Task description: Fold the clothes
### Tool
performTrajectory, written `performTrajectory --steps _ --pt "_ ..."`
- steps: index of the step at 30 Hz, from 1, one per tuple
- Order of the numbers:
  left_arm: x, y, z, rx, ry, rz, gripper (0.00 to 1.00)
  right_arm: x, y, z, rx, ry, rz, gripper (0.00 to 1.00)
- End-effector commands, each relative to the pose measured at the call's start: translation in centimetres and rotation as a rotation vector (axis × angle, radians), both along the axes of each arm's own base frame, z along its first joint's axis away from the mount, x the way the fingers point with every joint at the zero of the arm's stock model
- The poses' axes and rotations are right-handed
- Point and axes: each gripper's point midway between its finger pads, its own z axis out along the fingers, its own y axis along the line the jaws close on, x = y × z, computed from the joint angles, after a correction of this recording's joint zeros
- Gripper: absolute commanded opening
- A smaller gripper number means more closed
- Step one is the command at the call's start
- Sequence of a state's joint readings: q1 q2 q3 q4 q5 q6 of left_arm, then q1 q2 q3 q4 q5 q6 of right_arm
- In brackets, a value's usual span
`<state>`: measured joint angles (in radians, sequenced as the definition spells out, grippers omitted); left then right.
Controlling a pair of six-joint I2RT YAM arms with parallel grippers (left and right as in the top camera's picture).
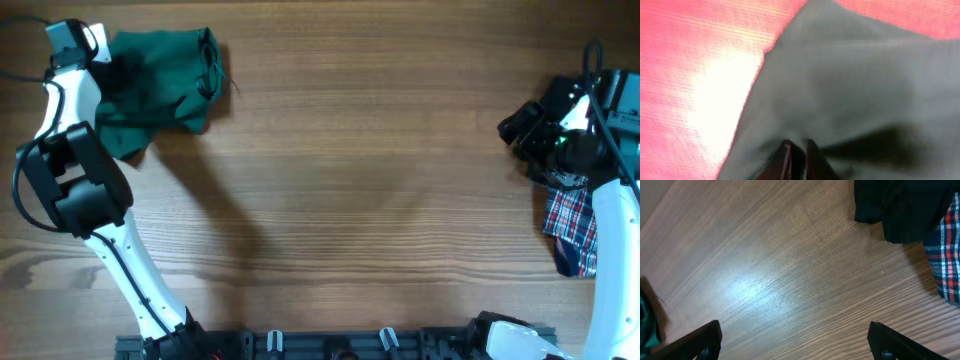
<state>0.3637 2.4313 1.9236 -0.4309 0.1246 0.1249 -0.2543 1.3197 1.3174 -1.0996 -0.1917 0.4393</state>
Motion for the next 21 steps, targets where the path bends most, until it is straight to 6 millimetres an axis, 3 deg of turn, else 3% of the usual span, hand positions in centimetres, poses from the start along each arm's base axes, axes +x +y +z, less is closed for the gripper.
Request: performTrajectory --steps 1,6,9,11,14,16,19,21 --pt "1.0 0.7 -0.6 0.075 -0.033 -0.052 0.13 0.0 0.2 1.0 -0.001 -0.026 0.02 0.94" --pt "2.3 0.5 1.4 0.059 -0.105 -0.01 0.17 0.0 0.6 1.0 0.032 -0.029 0.012 0.94" --pt "2.9 -0.9 6.1 0.069 -0.172 -0.024 0.25 0.0 0.7 1.0 0.032 -0.028 0.017 0.94" --pt "3.0 -3.5 10.9 0.057 -0.228 -0.077 0.3 -0.1 0.8 1.0 0.031 -0.027 0.032 0.94" --pt "2.3 -8.6 14.4 -0.01 -0.243 -0.187 0.44 0.0 0.9 1.0 0.036 -0.03 0.04 0.94" --pt "2.3 -12.8 14.6 -0.089 -0.238 -0.262 0.56 0.1 1.2 1.2 0.045 -0.04 0.051 0.94" --pt "2.8 -16.8 13.0 -0.114 -0.207 -0.301 0.56 0.1 1.4 1.2 0.044 -0.044 0.078 0.94" --pt "2.9 -18.8 10.9 -0.107 -0.157 -0.282 0.46 0.0 1.5 1.2 0.048 -0.041 0.089 0.94"
